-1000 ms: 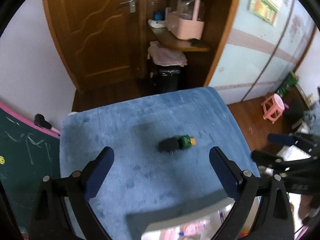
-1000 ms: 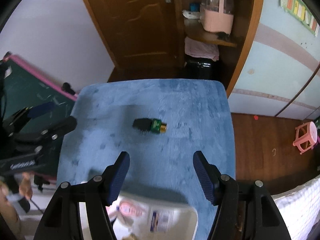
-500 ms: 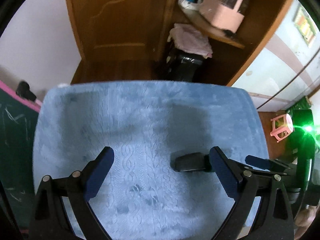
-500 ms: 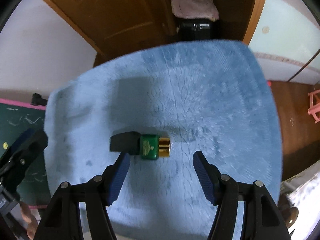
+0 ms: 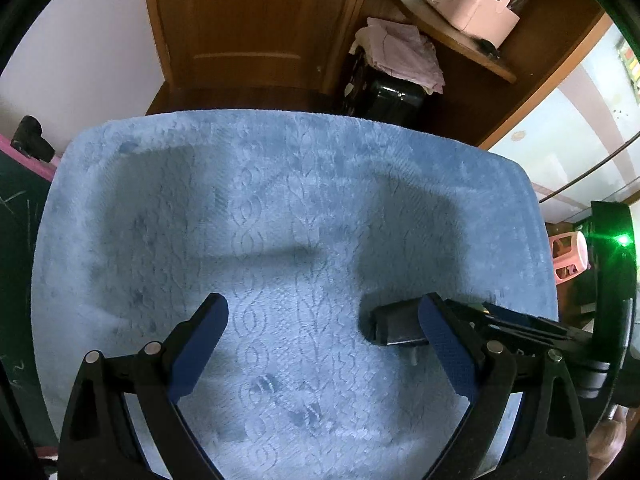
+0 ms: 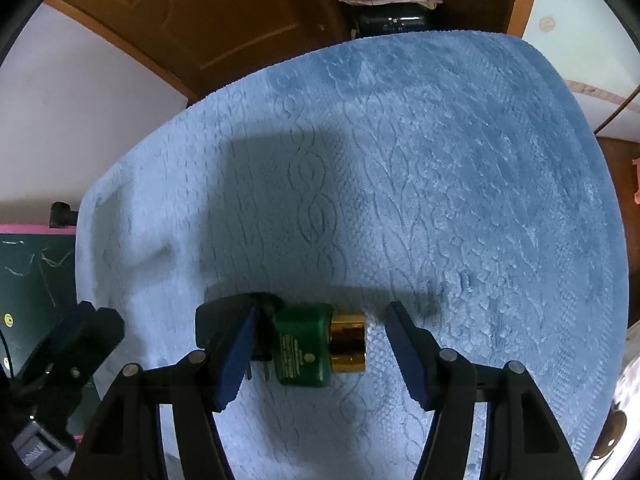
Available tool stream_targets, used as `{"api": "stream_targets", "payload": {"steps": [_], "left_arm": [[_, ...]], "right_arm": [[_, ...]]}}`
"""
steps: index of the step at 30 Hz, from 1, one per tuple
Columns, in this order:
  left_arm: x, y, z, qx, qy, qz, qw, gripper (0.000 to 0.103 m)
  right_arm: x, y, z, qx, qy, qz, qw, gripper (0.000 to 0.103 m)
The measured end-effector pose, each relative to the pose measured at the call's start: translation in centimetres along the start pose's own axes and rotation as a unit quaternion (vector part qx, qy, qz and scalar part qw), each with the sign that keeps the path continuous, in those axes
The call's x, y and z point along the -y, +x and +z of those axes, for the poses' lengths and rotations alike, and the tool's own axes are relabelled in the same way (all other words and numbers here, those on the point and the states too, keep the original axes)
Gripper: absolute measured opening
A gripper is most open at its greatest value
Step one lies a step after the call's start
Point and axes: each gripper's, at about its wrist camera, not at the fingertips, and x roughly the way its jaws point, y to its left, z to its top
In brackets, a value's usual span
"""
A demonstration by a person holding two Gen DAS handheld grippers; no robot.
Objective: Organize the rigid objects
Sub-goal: 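Grasp the green-and-gold plug with right tool while left tool grasps the black charger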
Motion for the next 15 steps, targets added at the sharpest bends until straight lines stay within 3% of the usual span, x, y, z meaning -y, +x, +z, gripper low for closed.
{"api": "stream_targets", "payload": {"steps": [2,11,13,15], "left_arm": [[0.2,0.2,0.0,-0.002,-0.003,-0.005,1.0,0.097],[1.2,0.8,0.0,-0.009,-0.003,-0.008,0.9999,0.097],[1.3,1.0,0.0,-0.015,-0.007,-0.013,0.9998,0.097],[1.7,1.2,-0.1,-0.019,-0.007,-0.017,0.9996,0.097]], "right_arm": [[0.1,-0.2,0.0,-0.006,0.0,0.008,1.0,0.054],[1.3,-0.2,-0.3,-0.025,0.007,0.017,1.0,0.053],[1.5,-0.3,-0.4,-0.024,0.007,0.028,0.999,0.044],[1.9,-0.6,-0.8,-0.026,0.011,0.03,0.999,0.043]]}}
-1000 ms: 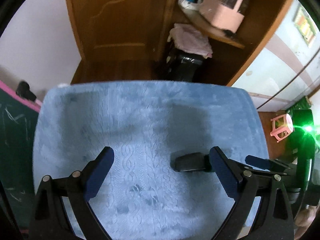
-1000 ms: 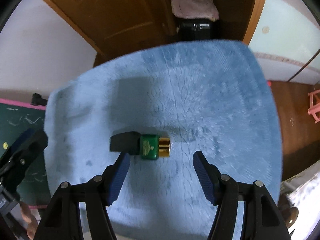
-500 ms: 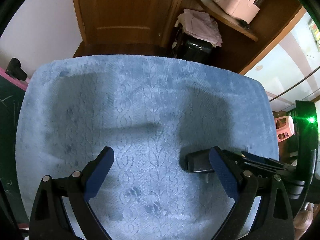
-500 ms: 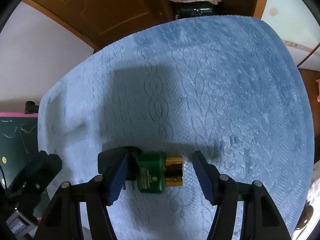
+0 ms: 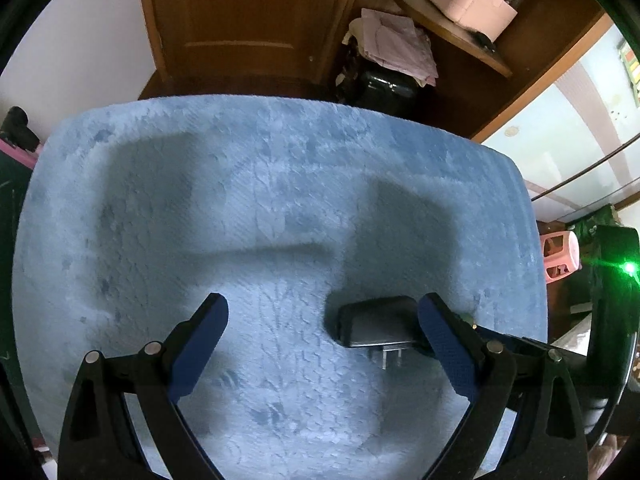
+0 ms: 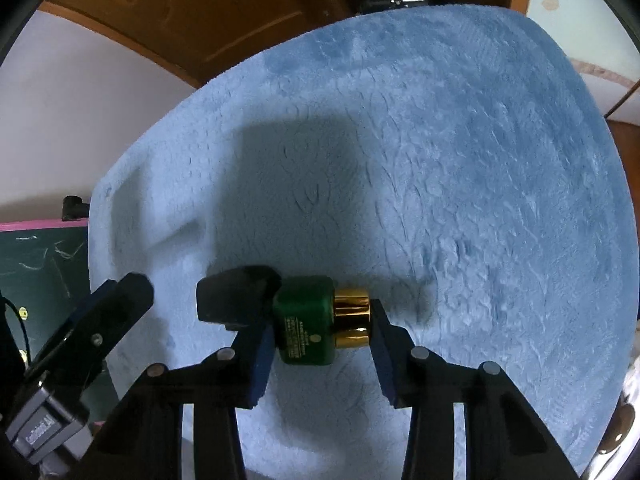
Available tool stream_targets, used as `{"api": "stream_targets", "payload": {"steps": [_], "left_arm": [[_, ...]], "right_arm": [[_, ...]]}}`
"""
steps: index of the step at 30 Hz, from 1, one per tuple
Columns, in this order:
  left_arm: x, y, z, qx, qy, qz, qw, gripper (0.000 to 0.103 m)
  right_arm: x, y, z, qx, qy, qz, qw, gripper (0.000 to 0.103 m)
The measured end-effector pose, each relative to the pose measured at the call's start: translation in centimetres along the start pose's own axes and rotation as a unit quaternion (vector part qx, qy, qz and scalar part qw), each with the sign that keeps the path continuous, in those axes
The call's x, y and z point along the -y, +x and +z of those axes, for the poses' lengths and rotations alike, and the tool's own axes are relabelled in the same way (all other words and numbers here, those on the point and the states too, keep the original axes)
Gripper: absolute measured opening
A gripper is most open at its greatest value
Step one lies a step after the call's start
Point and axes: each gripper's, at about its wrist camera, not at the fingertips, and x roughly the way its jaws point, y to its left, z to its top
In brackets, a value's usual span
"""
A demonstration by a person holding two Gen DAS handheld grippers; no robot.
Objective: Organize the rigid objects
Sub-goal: 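Grasp the green-and-gold plug with right tool while left tool grasps the black charger, then carry the green plug with right tool while left tool carries the black charger to the tray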
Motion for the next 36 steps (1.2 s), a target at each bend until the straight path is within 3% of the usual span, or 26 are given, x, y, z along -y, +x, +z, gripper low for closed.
{"api": "stream_targets", "payload": {"steps": [9,16,23,25,30,36], "left_arm": [[2.5,2.5,-0.7,-0.045,0.012,-0.009,0.9989,0.097],[3.8,5.1,-1.1,-0.081,0.001,0.013,0.9966,0.097],[4.4,6.3,-1.2,-0.091,-0.002,0.039,0.9951,0.096],[4.6,6.4,-1.1,-0.089,-0.004,0.048,0.9949,0.092],[5.0,6.1,-1.4,-0.072,0.014,0.08,0.9941,0.066],[5.2,5.2,-2.0,-0.06,0.028,0.087,0.9939,0.066]], "right_arm": [[2.9,-2.0,-1.5,0.006,0.021,-0.015,1.0,0.043],[5.0,-2.6,-3.1,0.006,0.037,-0.021,0.999,0.043],[6.7,-3.7,-4.3,0.008,0.035,-0.026,0.999,0.043],[6.6,-3.7,-4.5,0.007,0.033,-0.026,0.999,0.043],[5.9,-3.4,-4.9,0.005,0.027,-0.029,0.999,0.043],[5.5,-3.7,-5.7,0.007,0.019,-0.03,0.999,0.043]]}}
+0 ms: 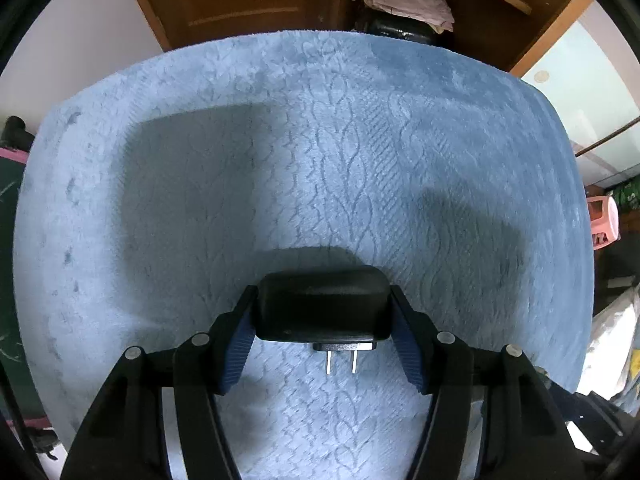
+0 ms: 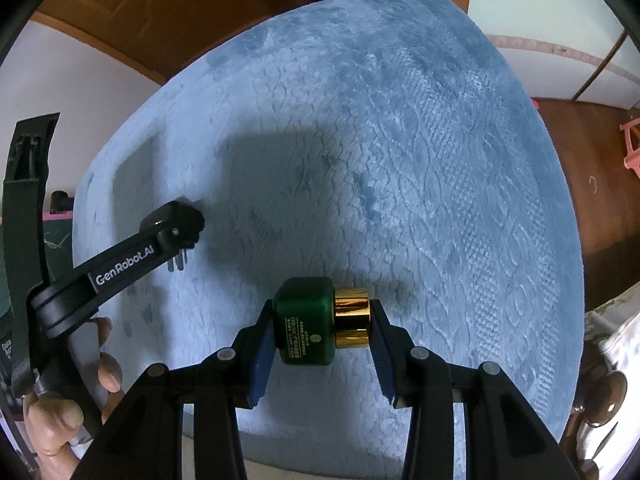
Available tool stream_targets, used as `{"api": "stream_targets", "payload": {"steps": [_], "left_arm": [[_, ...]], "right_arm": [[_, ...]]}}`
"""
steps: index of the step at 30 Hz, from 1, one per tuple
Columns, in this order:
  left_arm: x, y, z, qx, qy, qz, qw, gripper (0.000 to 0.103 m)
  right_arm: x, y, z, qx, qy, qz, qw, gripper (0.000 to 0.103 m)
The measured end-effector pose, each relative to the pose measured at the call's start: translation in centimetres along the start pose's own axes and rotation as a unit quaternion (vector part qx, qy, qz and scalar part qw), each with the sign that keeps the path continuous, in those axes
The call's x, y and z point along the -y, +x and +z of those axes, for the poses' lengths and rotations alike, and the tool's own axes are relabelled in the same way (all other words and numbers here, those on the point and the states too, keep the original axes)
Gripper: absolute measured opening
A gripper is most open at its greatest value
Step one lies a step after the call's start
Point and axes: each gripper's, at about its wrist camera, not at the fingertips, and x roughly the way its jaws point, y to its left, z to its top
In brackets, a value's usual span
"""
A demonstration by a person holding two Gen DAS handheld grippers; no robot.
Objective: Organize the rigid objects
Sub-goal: 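Carry the green plug with right tool while left tool carries the black charger to the tray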
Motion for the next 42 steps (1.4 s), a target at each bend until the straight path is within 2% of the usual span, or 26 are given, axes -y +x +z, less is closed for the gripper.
{"api": "stream_targets", "payload": {"steps": [5,12,16,22,26,32,38,42], "left_arm": [[-0.1,-3.4,-1.5,0.025,0.02,-0.007,0.9995,0.066],[-1.8,-12.3,-6.4,0.067,0.043,-0.044,0.9959,0.066],[-1.9,-16.4,-10.3,0.088,0.066,-0.051,0.9927,0.066],[-2.7,-20.0,-16.7,0.107,0.076,-0.05,0.9901,0.066],[-3.0,-19.9,-20.7,0.108,0.081,-0.032,0.9903,0.066],[-2.9,-16.9,-27.0,0.066,0.086,-0.015,0.994,0.066],[-2.4,-13.4,-30.9,0.03,0.097,-0.002,0.9948,0.066],[-2.3,-12.6,-31.7,0.033,0.095,-0.002,0.9949,0.066]], "right_arm": [[-0.6,-1.6,-1.2,0.011,-0.018,0.001,1.0,0.043],[-2.4,-7.1,-4.8,0.045,-0.054,0.029,0.997,0.043],[-3.8,-10.7,-8.5,0.068,-0.091,0.038,0.993,0.043],[-5.3,-15.1,-15.4,0.096,-0.144,0.049,0.984,0.043],[-5.3,-15.5,-20.2,0.09,-0.172,0.041,0.98,0.043],[-4.4,-11.5,-25.7,0.04,-0.196,0.0,0.98,0.043],[-3.4,-7.2,-28.9,0.01,-0.209,-0.047,0.977,0.043],[-2.8,-5.6,-29.4,0.006,-0.211,-0.073,0.975,0.043]]}}
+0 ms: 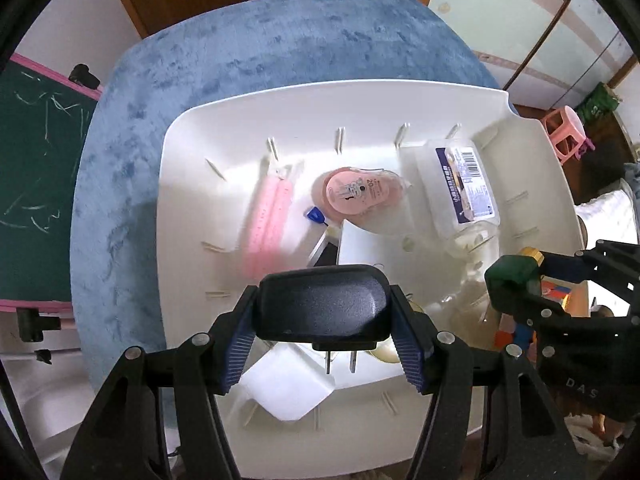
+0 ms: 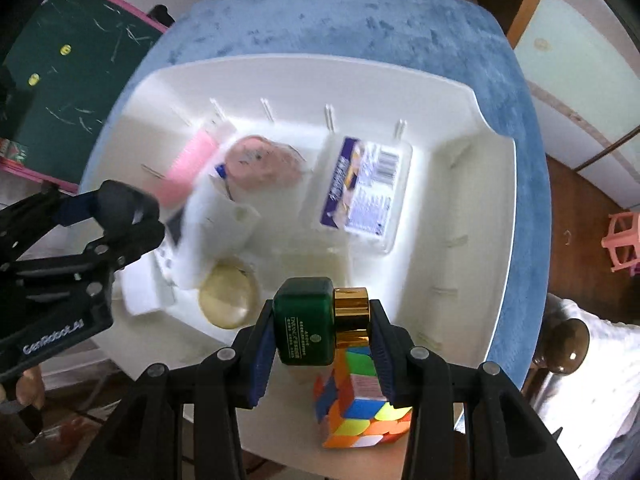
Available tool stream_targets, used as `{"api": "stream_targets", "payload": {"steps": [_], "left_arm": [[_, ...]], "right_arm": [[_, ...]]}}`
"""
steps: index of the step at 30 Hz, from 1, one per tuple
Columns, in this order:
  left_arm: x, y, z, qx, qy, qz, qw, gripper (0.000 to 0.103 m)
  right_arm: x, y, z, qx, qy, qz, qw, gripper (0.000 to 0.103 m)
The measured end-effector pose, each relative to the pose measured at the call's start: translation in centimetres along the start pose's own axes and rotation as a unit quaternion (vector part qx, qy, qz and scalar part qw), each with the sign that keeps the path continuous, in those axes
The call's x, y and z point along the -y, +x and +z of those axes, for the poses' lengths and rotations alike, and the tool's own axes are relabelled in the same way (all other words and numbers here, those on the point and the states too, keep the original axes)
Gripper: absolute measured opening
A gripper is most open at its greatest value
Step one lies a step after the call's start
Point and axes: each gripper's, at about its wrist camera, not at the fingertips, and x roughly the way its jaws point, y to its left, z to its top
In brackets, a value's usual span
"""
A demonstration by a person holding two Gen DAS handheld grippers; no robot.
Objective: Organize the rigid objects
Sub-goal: 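Carry the green plug with right tool while left tool carries the black charger to the tray, then release the green plug into the tray with right tool while left tool releases the charger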
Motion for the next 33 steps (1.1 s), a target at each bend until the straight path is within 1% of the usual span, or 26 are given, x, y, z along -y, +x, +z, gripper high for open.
{"api": "stream_targets", "payload": {"steps": [3,6,7,8,10,11,14,18,19,24,25,27,28,30,33], "left_arm": [[0.0,0.4,-0.1,0.003,-0.004,0.008,1.0,0.066],[-0.1,0.6,-0.4,0.002,-0.01,0.005,0.9999,0.066],[-0.2,0.5,-0.5,0.003,-0.012,0.003,0.9999,0.066],[-0.3,0.4,-0.6,0.002,-0.013,-0.001,0.9999,0.067],[-0.3,-0.1,-0.8,0.008,-0.018,-0.003,0.9998,0.072],[-0.3,-0.4,-0.9,0.012,-0.019,-0.001,0.9998,0.075],[-0.1,-1.9,-1.0,0.027,-0.02,-0.003,0.9994,0.076],[0.1,-5.0,-1.0,0.06,-0.026,0.003,0.9979,0.076],[0.2,-6.3,-1.1,0.073,-0.029,0.006,0.9969,0.076],[0.3,-11.7,-1.4,0.13,-0.047,0.008,0.9904,0.076],[0.4,-12.9,-1.6,0.141,-0.051,0.01,0.9887,0.076],[0.5,-14.6,-1.8,0.158,-0.059,0.012,0.9856,0.076],[0.6,-15.6,-2.0,0.166,-0.063,0.01,0.984,0.076],[0.6,-16.9,-2.2,0.174,-0.071,0.007,0.9821,0.076],[0.9,-18.5,-2.7,0.184,-0.077,0.019,0.9797,0.076]], "right_arm": [[0.0,0.6,-0.4,0.002,-0.003,-0.007,1.0,0.044],[-0.2,0.3,-0.6,0.006,-0.002,-0.015,1.0,0.046],[-0.3,0.2,-0.7,0.009,-0.004,-0.016,1.0,0.05],[-0.5,0.0,-0.8,0.014,-0.006,-0.016,1.0,0.058],[-0.6,-0.6,-1.0,0.027,-0.009,-0.021,0.999,0.065],[-0.7,-1.1,-1.2,0.036,-0.01,-0.026,0.999,0.066],[-1.1,-2.7,-1.5,0.057,-0.016,-0.029,0.998,0.065],[-1.3,-5.9,-1.9,0.096,-0.013,-0.026,0.995,0.065],[-1.4,-7.2,-2.1,0.113,-0.014,-0.024,0.993,0.065],[-1.5,-12.2,-2.7,0.168,-0.001,-0.015,0.986,0.066],[-1.5,-13.2,-2.7,0.178,0.005,-0.01,0.984,0.067],[-1.4,-15.2,-2.8,0.199,0.018,0.003,0.98,0.073],[-1.4,-16.0,-3.0,0.209,0.024,0.005,0.978,0.075],[-1.5,-17.5,-3.3,0.225,0.026,0.006,0.974,0.076],[-1.6,-19.0,-3.7,0.234,0.027,0.013,0.972,0.076]]}}
